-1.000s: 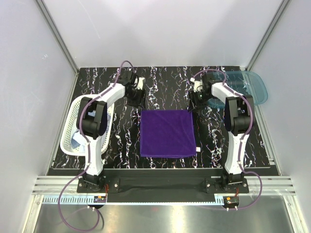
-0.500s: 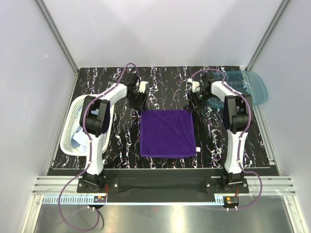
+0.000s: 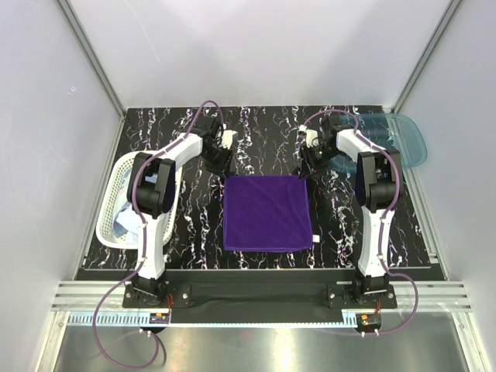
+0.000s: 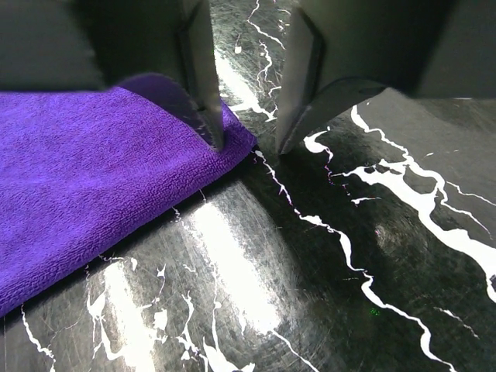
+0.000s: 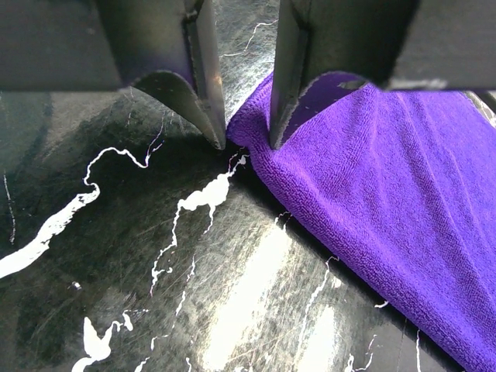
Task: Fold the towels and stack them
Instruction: Fold the towel
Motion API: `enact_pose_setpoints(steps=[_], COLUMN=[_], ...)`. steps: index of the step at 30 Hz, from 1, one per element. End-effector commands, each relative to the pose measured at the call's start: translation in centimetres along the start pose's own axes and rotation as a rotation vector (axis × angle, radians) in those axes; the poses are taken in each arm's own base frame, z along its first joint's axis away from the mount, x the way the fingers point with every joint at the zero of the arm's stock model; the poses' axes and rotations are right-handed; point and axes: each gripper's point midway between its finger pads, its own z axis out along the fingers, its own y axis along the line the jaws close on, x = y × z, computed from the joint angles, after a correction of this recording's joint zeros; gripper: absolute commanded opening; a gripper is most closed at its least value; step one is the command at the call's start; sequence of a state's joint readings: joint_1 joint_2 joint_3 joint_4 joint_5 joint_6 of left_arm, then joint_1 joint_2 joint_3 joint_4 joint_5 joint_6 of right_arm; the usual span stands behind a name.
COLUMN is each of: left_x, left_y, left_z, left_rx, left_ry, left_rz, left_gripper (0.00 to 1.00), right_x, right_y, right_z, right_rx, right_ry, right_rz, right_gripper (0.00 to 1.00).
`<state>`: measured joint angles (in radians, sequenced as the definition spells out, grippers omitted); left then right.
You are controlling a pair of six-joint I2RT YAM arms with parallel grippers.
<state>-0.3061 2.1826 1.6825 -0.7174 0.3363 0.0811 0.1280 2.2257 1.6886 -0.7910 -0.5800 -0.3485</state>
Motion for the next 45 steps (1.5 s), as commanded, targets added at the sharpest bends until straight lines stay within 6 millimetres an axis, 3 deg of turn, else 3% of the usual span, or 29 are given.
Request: enact_pose_setpoints(steps=[1,9,15,21,27,30,35,42,43,45], left_x=[0.2,0.1,-0.3,-2.7,-6.9,-8.4,-10.7,-11.6,-11.5,-11.1], left_y=[0.0,-1.7,-2.5,-1.0,-1.4,-1.8,-2.7,-4.8,-5.5,-5.7], left_z=[0.4,0.6,-0.4,-2.9,-7.6,-10.5,-16.6,-23.5,-24.9,-25.8], left_rx=[0.026,0.125,0.151,0.006,-0.064,-0.086,-0.152,-0.219,-0.225,-0.244], left_ry=[0.006,0.008,0.005,-0.085,-0.267,-0.341,-0.48,-0.657,-0.692,-0.714], left_rz=[0.018,0.014,0.008,-0.021,-0.04,-0.021,0.018,0.078,0.09,0.095], left_gripper=[0.36,0.0,0.0,0.0,0.0,0.0,0.0,0.0,0.0,0.0], right_x=[-0.3,-0.5,-0.6,-2.4,-5.8,-7.4,-10.2,-12.8,-12.9,-12.6], right_y=[-0.4,-0.5,-1.1,-0.5,0.8,0.6,3.0,7.9,8.4,9.7], right_z=[0.2,-0.3,0.0,-1.4,-5.7,-8.5,-14.6,-23.0,-23.5,-25.0], right_rx=[0.0,0.021,0.051,0.068,0.131,0.228,0.308,0.364,0.36,0.353], right_ry=[-0.008,-0.017,-0.017,-0.074,-0.202,-0.268,-0.41,-0.627,-0.643,-0.675], right_rz=[-0.015,-0.009,0.018,0.03,-0.019,-0.065,-0.182,-0.276,-0.283,-0.289], right_gripper=[0.35,0.29,0.14,0.0,0.0,0.0,0.0,0.0,0.0,0.0])
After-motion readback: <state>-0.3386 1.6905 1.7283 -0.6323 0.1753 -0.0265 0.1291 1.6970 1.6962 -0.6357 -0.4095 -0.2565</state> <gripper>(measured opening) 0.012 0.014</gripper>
